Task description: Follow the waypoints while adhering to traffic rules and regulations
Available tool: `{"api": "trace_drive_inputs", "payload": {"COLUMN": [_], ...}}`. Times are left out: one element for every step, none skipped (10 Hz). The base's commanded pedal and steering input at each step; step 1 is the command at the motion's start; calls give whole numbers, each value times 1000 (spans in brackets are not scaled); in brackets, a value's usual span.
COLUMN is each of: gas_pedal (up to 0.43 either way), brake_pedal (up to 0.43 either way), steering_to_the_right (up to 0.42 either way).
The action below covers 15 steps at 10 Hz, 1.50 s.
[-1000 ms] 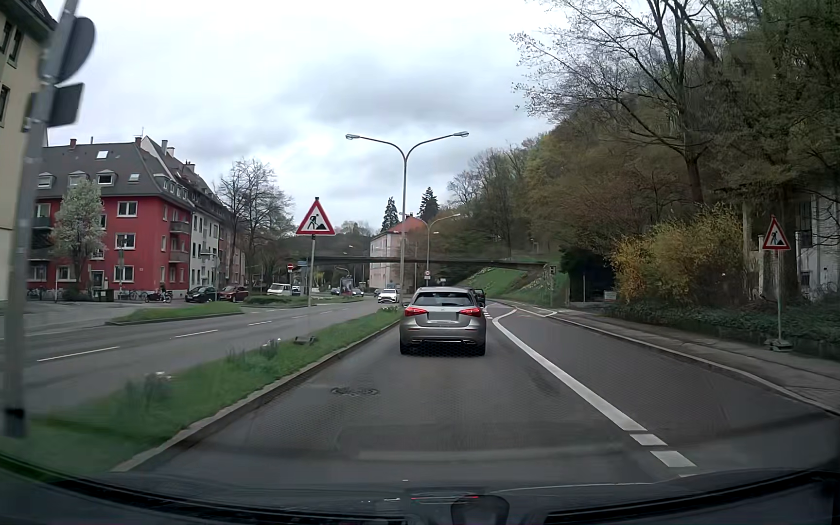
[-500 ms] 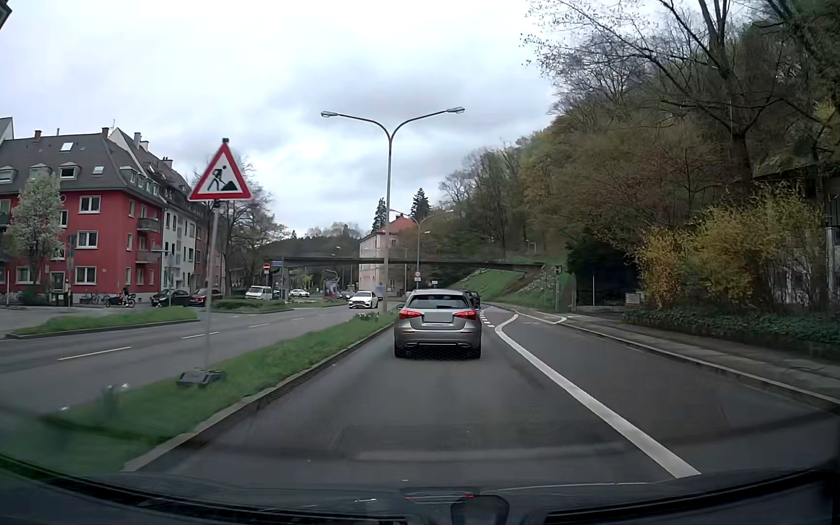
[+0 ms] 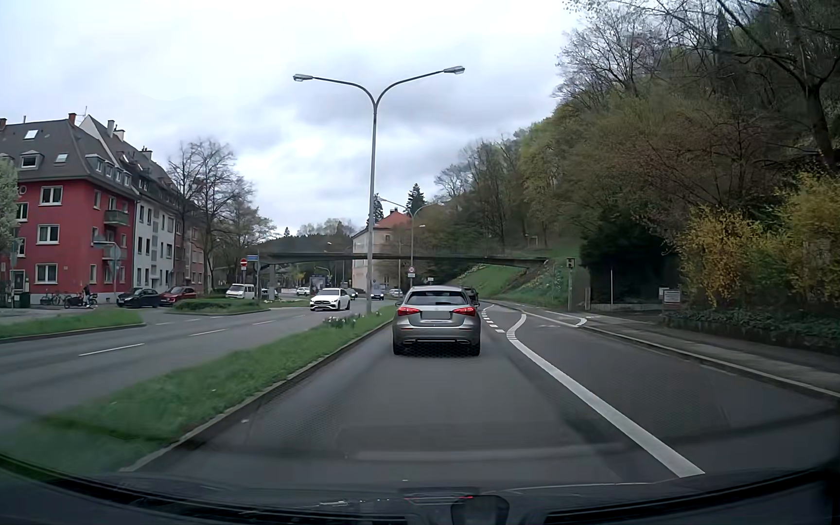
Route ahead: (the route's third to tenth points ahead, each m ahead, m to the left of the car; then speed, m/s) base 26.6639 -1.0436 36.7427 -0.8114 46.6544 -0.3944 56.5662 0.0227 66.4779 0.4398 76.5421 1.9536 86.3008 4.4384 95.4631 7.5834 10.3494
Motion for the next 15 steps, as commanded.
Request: {"api": "trace_drive_inputs", "payload": {"gas_pedal": [47,47,47,59,59,59,67,79,98,118,130,130,130,130,130], "brake_pedal": [0,0,0,0,0,0,0,0,0,0,0,0,0,0,0], "steering_to_the_right": [6,4,4,4,4,6,8,10,11,11,12,14,15,15,16]}}
